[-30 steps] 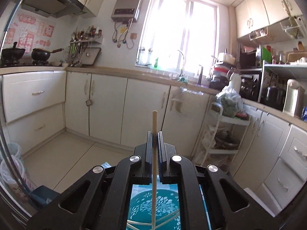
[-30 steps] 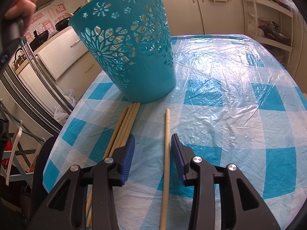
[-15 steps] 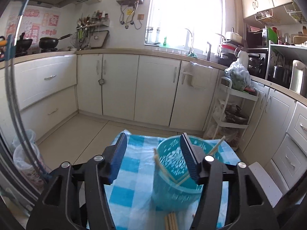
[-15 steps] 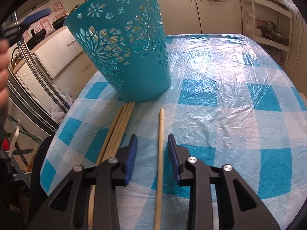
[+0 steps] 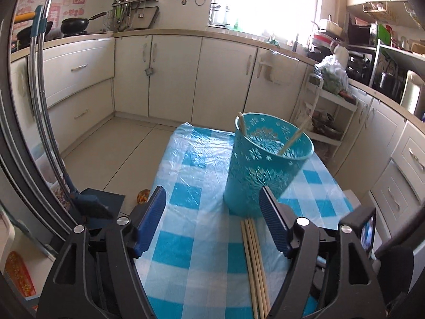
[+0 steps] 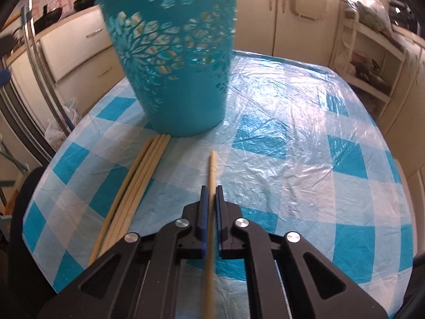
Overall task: Organize utensils
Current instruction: 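Lift the gripped chopstick with the right tool over the basket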
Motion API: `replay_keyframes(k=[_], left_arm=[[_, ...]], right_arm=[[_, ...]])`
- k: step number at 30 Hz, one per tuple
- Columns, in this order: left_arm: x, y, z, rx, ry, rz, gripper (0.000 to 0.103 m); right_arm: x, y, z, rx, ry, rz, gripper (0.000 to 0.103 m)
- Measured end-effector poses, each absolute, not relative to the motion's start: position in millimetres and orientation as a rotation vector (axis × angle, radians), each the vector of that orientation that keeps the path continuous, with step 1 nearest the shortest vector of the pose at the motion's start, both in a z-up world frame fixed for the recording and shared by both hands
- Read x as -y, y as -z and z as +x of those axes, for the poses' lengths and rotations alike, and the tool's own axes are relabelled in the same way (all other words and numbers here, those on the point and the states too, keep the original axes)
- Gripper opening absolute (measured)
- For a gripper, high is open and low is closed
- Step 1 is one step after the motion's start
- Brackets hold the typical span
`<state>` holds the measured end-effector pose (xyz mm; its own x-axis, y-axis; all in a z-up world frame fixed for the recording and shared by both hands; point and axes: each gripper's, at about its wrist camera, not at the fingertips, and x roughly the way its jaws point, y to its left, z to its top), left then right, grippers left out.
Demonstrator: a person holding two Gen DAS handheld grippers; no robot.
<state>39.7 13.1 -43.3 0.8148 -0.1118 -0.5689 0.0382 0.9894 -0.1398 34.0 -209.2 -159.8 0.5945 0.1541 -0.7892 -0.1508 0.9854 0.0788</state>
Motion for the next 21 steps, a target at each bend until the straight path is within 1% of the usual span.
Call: replay_keyframes(k=[3, 7, 21], left_arm=[[-7, 41, 28, -0.611, 0.092, -0.088, 0.076], [-3, 36, 18, -0.604, 0.097, -0.064, 0.08], [-2, 31, 9, -0.627, 0.102, -0.065, 0.083]], right_arm=[[221, 156, 30, -0.909, -0.178, 0.086, 0.006], [231, 136, 20, -0.848, -0.208, 0.183, 0.006], [243, 49, -5, -0.607, -0.323, 0.384, 0.006]])
